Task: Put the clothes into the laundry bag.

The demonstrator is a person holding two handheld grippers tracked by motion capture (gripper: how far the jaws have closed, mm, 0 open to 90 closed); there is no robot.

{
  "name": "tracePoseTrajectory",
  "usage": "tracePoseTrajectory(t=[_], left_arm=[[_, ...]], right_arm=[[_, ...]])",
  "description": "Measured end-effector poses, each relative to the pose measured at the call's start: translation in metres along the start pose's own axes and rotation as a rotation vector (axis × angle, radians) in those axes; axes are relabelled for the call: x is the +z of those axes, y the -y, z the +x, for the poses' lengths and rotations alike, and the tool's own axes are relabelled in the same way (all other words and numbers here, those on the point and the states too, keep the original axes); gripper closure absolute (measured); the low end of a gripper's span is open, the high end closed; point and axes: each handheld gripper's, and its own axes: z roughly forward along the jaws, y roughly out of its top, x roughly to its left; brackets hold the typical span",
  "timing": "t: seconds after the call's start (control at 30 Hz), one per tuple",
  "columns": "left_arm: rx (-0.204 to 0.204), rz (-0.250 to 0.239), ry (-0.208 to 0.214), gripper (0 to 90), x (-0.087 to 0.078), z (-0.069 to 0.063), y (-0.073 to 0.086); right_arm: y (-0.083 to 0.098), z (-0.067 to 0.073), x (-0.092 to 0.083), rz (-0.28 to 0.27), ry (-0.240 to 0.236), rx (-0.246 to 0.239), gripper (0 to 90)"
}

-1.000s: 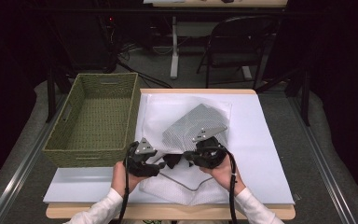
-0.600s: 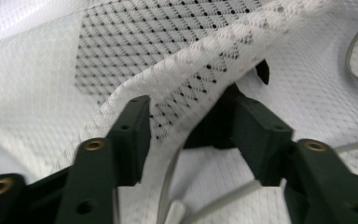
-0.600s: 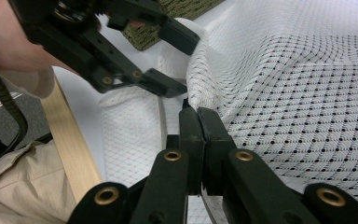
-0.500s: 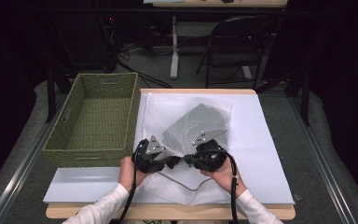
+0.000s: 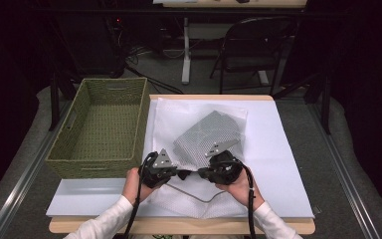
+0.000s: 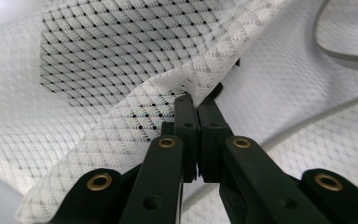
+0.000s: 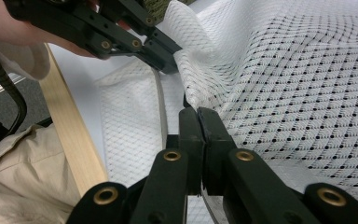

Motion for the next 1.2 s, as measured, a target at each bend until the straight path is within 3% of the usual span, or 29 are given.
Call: tracePoseTrajectory(t=[0.37,0.53,0.57,0.67,0.77,1.0,1.2], left_arm=[[0.054,0.092,0.123,88.8,-0.003,-0.007,0.005],[0.059,0.108,0.133,88.7,-0.002,-0.007,0.007],[0.06,0.104,0.128,88.8,-0.002,-0.007,0.007],[0.055,0.082,0.12,88.8,-0.003,-0.008,0.009],[0.05,0.089,0.134,88.8,-0.004,-0.008,0.012],[0.052,0.123,0.159,88.8,0.0,-0.009,0.016],[0.068,0.163,0.173,88.7,0.006,-0.012,0.018]], right_arm=[[0.01,-0.001,0.003,0.043,-0.008,0.001,89.0],[0.015,-0.002,0.007,0.067,-0.009,0.0,89.1],[0.016,-0.002,0.008,0.071,-0.011,-0.016,89.1],[0.019,-0.003,0.01,0.082,-0.008,-0.006,89.1],[0.022,-0.004,0.013,0.094,-0.012,-0.001,89.0],[0.026,-0.004,0.022,0.13,-0.019,-0.022,89.0],[0.03,-0.006,0.028,0.16,-0.023,-0.012,88.9]])
